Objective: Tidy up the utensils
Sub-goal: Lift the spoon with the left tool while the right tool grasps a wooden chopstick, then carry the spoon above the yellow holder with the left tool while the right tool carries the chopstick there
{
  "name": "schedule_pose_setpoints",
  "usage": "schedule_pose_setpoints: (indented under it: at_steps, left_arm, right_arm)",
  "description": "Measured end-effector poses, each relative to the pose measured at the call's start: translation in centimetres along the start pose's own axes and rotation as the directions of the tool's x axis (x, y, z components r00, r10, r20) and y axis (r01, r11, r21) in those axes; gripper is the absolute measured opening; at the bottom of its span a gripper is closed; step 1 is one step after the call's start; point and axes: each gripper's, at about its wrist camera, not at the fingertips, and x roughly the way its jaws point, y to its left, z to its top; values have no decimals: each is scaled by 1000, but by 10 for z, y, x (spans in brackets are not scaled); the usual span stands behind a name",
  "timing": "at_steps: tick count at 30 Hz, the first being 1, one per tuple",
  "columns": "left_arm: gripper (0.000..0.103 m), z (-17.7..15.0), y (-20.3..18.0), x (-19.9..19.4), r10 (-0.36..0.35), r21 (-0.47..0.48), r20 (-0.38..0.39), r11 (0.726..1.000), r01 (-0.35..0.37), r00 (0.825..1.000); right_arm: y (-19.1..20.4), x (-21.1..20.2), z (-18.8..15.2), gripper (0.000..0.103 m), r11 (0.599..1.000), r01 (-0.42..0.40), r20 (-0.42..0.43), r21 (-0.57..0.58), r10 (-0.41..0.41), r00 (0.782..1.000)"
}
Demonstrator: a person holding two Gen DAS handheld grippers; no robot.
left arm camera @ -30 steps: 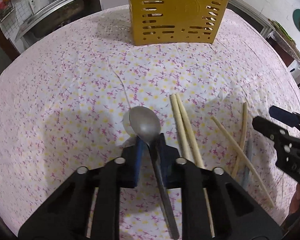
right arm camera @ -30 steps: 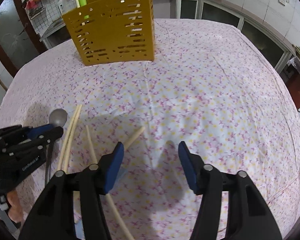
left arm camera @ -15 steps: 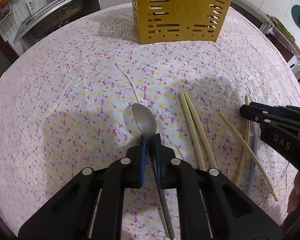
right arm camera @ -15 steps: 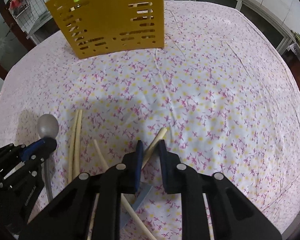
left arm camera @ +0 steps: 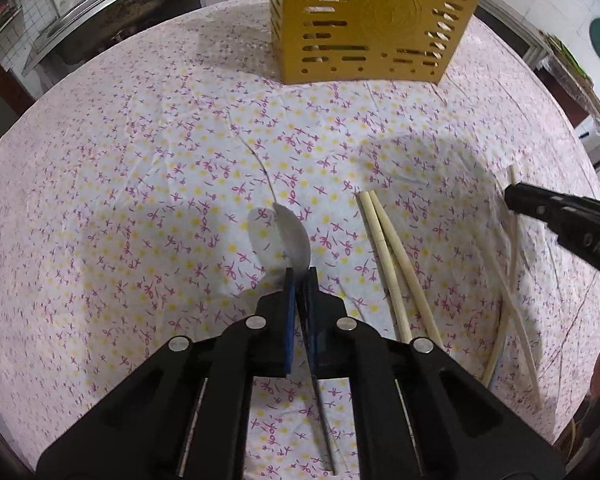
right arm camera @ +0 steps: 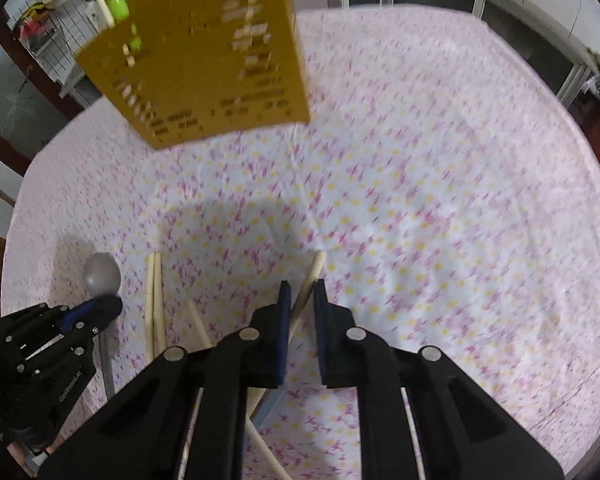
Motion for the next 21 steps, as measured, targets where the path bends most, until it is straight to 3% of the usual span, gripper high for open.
schedule_pose_setpoints:
  at_steps: [6, 13, 21]
  left_arm:
    - [3, 5, 9, -33, -22, -30, 135, 999, 26, 991]
    - [3, 6, 6, -74, -33, -32, 320, 998, 46, 947]
    - [3, 5, 1, -92, -34, -18, 406, 999, 45, 913]
  right_arm:
    - [-5, -52, 4, 11, 998, 31, 202, -54, -19, 979]
    - [-10, -101, 19, 8, 997, 10, 412, -76, 22, 911]
    - [-14, -126, 14, 6, 994, 18, 556, -104, 43, 830]
